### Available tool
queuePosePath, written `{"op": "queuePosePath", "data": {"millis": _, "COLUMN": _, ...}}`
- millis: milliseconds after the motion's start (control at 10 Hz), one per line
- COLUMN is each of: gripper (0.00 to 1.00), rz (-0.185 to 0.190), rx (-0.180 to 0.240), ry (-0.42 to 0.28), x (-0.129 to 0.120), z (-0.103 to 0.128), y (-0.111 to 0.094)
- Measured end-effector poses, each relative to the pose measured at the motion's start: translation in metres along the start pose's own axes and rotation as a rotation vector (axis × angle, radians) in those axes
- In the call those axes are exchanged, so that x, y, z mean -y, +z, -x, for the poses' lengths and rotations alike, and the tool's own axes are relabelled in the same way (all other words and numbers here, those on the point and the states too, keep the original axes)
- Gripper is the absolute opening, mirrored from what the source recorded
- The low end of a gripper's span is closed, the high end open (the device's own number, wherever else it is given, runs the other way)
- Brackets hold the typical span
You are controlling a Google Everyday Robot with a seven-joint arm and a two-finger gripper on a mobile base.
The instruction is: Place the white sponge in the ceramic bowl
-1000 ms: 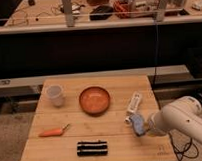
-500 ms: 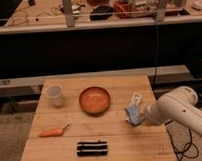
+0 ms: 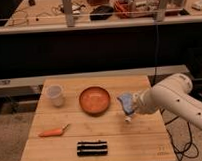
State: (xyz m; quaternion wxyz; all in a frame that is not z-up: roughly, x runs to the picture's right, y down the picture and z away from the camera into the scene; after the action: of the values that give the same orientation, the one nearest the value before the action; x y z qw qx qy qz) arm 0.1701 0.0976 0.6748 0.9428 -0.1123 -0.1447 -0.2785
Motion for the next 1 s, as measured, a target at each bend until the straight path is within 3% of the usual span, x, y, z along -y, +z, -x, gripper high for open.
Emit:
{"op": "queuePosePath", "data": {"millis": 200, "gripper": 0.0, "rz": -0.048, "rx": 0.0, "ry": -0.059, "x": 0.03, "z": 0.001, "y": -0.001}}
{"op": "queuePosePath", "data": {"millis": 400, "gripper": 0.0, "rz": -0.067, "rx": 0.01, "ry": -0.09, "x": 0.05, "z": 0.001, "y": 0.007}}
{"op": "queuePosePath", "data": {"millis": 700, "gripper": 0.0, "rz": -0.102, "rx": 0.029, "ry": -0.173, "x": 0.09, "z": 0.018, "y": 0.056}}
{"op": "queuePosePath", "data": {"millis": 1000, "gripper": 0.0, "rz": -0.125, "rx": 0.047, "ry": -0.229, "x": 0.121, "z": 0.028, "y": 0.09}}
